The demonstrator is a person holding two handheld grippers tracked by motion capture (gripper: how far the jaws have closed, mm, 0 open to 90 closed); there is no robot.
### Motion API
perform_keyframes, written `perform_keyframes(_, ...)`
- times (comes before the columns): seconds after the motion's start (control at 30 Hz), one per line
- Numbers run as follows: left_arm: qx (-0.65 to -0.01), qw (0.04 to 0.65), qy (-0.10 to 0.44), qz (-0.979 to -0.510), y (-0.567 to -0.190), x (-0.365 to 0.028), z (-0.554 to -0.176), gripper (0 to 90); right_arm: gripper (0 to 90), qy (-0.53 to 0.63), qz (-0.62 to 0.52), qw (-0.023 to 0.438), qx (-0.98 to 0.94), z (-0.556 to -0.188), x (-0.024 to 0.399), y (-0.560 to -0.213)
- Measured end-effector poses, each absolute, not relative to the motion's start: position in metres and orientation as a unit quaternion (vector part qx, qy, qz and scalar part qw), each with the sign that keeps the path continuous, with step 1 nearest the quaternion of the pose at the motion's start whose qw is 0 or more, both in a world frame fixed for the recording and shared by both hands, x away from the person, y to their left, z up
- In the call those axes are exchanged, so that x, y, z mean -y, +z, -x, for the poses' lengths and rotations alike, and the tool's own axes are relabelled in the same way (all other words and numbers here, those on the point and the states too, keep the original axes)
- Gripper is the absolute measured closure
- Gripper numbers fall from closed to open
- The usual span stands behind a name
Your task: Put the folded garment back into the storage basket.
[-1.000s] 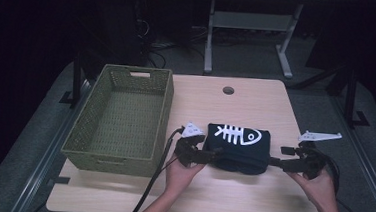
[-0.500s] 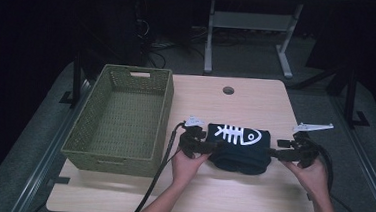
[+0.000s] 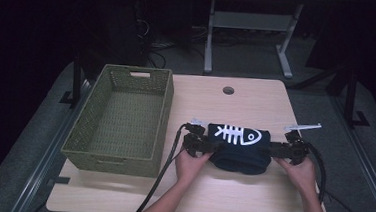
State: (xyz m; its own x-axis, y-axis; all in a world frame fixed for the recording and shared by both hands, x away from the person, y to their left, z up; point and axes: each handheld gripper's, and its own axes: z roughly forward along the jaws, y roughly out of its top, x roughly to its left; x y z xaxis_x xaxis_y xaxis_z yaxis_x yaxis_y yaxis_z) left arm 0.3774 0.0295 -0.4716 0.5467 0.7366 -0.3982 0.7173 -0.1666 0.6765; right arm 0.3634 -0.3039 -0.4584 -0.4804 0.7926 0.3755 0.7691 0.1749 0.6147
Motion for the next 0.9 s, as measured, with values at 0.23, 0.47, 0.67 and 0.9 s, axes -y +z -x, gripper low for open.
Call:
perform_keyframes(0.23,-0.471,0.439,0.0,-0.765,-0.473,-0.028,-0.377,38.4,49.8,0.389,-0.508,0.006,-0.769,-0.364,0.297,-0.465)
perform_keyframes(0.47,-0.462,0.442,-0.006,-0.769,-0.474,-0.026,-0.373,54.2,65.2,0.382,-0.508,0.005,-0.772,-0.362,0.291,-0.466)
perform_keyframes(0.67,-0.463,0.442,-0.014,-0.768,-0.472,-0.027,-0.373,63.6,73.6,0.386,-0.505,0.006,-0.772,-0.36,0.288,-0.464)
perform_keyframes(0.9,-0.457,0.44,-0.015,-0.773,-0.467,-0.03,-0.37,67.1,74.3,0.403,-0.502,-0.001,-0.765,-0.353,0.29,-0.46)
